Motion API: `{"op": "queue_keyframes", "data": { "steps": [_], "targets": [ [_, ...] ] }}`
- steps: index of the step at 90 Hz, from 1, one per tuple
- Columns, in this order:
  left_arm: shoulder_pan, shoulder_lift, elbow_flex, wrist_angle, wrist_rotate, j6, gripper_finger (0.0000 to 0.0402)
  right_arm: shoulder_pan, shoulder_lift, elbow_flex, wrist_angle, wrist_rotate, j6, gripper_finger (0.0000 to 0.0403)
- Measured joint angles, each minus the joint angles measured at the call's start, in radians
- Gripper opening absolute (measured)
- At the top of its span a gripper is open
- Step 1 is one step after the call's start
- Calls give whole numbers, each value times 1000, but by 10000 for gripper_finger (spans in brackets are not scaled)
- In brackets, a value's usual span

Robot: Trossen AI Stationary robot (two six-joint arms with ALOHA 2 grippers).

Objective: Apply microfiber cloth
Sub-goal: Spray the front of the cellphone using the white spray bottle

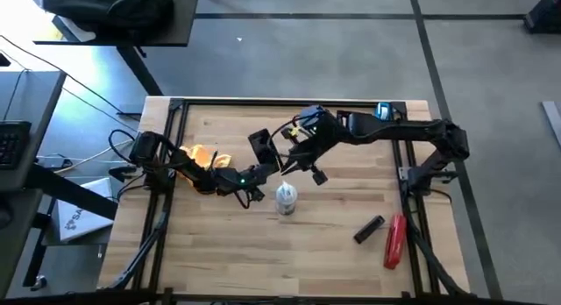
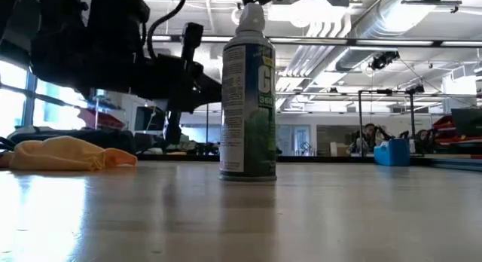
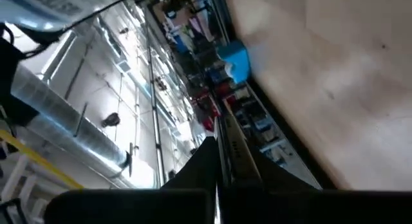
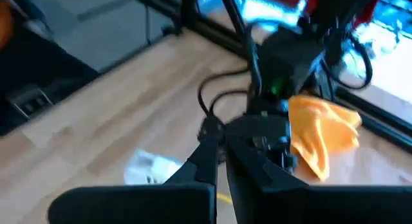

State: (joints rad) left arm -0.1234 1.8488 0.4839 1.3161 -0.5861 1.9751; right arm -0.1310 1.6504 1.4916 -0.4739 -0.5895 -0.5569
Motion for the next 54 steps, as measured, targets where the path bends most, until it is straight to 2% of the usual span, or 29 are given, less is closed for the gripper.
{"op": "queue_keyframes", "data": {
  "steps": [19, 37, 54],
  "targets": [
    [10, 0, 0, 21, 5, 16, 7, -40, 39, -1, 27, -94, 30, 0],
    [49, 0, -9, 30, 95, 37, 7, -61, 48, -1, 22, -168, 44, 0],
    [88, 0, -10, 80, 123, 115, 7, -46, 88, -1, 10, -174, 39, 0]
  ]
}}
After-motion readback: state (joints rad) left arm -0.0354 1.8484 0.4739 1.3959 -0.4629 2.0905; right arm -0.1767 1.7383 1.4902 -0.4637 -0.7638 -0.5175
